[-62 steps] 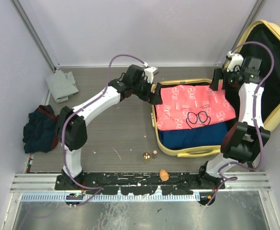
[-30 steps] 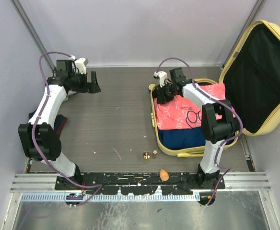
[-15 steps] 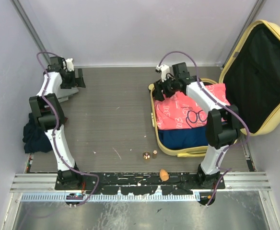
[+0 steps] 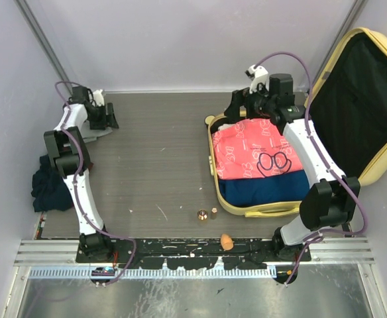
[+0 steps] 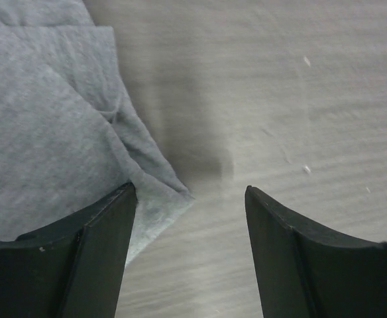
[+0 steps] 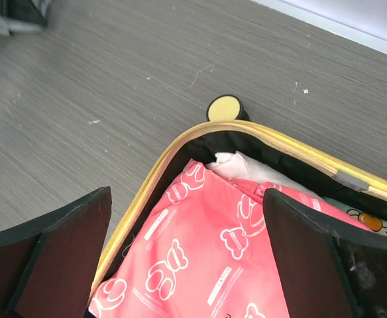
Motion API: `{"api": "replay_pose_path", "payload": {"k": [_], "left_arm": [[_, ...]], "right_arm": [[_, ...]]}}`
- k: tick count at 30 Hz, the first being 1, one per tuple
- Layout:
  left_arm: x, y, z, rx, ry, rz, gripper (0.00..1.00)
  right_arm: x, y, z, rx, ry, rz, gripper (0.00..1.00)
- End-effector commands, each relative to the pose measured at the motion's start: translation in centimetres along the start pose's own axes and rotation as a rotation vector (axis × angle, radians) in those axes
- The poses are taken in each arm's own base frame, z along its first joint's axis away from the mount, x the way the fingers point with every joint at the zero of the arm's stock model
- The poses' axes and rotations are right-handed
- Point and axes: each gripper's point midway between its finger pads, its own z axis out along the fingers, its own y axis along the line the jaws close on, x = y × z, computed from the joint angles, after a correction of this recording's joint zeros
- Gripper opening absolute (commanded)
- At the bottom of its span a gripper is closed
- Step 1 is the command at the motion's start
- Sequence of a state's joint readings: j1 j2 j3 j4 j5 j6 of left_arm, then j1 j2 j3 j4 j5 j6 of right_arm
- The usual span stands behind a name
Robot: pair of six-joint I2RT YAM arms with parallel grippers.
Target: Pack the luggage
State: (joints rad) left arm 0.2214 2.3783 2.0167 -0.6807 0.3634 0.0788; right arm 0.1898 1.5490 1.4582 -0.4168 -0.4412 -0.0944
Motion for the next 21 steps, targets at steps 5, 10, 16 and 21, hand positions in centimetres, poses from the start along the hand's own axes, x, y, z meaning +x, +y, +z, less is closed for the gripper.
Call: {"api": "replay_pose_path", "payload": {"k": [5, 10, 16, 21], "left_arm": [[11.5, -12.3, -2.3, 0.229, 0.271, 0.022, 0.64], [15.2, -17.6, -4.7, 0.28, 0.309, 0.051, 0.63], [18.1, -22.0, -8.6, 0.311, 0.314, 0.148, 0.63], [13.7, -23.4, -13.6, 0.324, 0.13, 0.226, 0.81]], "right_arm": [[-3.2, 2.4, -2.2, -0.132, -0.108, 0.095, 1.0], [-2.4, 3.0, -2.1, -0.156, -0.092, 0.121, 1.0], [-1.3, 3.9, -2.0, -0.189, -0.068, 0.197, 0.96], [-0.4, 5.4, -1.2, -0.199, -0.043, 0.265, 0.92]]}}
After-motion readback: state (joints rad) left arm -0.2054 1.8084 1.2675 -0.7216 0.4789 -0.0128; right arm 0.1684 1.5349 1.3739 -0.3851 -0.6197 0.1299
